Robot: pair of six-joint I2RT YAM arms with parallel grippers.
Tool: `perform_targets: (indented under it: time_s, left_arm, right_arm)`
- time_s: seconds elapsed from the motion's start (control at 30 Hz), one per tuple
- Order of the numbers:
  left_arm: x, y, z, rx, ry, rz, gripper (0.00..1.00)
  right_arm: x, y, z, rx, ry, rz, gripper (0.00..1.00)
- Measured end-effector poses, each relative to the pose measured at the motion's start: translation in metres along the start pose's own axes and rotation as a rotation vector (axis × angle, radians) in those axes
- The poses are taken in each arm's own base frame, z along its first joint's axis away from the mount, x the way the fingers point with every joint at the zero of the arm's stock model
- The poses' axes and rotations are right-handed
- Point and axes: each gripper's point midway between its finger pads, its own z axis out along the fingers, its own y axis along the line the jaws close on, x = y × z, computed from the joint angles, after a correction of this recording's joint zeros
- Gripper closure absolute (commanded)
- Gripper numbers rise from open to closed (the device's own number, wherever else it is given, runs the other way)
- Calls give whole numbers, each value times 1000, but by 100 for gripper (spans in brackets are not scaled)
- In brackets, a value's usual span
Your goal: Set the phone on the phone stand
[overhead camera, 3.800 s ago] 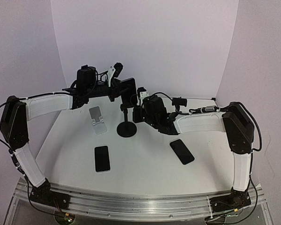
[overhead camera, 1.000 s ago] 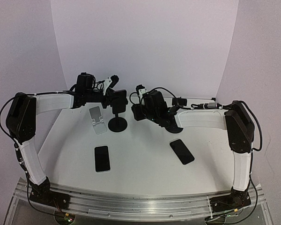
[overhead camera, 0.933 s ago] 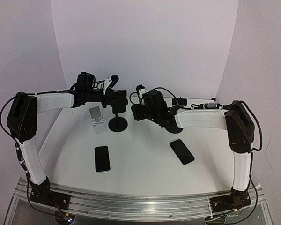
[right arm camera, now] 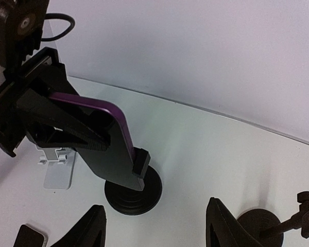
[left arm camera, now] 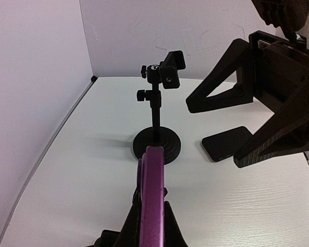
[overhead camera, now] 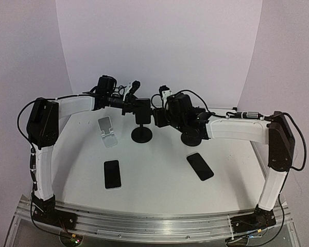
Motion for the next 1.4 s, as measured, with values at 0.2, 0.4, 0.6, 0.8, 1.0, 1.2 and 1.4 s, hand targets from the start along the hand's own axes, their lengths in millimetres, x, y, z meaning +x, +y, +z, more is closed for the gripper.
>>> perform_targets:
  time_s: [0.2,0.4,0.6,0.8,1.0,1.2,1.4]
  left_arm:
    - [0,4,6,26,-2,16,96]
    - [-2,4,7,41,5,4,98]
    - [-3,6,9,57,11,-44,100]
    - [-2,6,10,65,24,-95,100]
    - [-2,7,10,64,24,-98,81]
    - [-3,5,12,65,34,-108,62]
    - [-4,4,12,66,35,-103,55]
  right_arm:
    - [9,-3,0,10,23,-11,39]
    - [8,-4,-1,16,23,-11,37]
    - [8,-4,-1,17,23,-14,36]
    - [8,-4,-1,17,23,-14,36]
    - [3,-5,-4,15,14,-10,36]
    - [-2,-5,-7,13,6,-6,36]
    - [-5,-5,-10,8,-1,-3,35]
